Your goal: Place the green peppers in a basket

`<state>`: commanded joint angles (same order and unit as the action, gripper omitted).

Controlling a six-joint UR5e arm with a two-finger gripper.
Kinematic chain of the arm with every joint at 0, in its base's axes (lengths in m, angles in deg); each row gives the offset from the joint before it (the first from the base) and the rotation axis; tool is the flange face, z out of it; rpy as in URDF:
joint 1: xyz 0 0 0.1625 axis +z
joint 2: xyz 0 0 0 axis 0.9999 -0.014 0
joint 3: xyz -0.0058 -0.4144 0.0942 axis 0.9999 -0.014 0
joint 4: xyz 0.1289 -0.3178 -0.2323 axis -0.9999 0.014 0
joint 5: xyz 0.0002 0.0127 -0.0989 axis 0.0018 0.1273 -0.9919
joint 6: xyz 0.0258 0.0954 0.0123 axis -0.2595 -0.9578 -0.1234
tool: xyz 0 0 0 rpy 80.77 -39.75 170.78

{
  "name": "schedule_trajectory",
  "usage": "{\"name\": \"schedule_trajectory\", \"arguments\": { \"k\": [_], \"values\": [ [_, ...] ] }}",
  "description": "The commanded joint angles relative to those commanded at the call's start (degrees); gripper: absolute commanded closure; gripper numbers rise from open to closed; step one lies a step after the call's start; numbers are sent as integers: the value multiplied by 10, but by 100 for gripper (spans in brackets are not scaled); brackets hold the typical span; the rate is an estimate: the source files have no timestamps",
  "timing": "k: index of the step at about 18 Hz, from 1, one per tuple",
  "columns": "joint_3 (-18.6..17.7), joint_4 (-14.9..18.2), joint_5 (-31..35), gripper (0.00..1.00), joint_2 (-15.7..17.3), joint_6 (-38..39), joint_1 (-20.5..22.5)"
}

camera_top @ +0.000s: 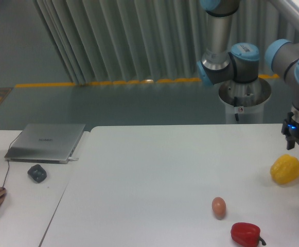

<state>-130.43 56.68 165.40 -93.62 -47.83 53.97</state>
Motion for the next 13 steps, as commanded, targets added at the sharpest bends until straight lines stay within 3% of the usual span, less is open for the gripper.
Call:
{"name": "schedule_trajectory", "arguments": {
  "k": [13],
  "values": [
    [-11,3,3,0,3,0,2]
  ]
}}
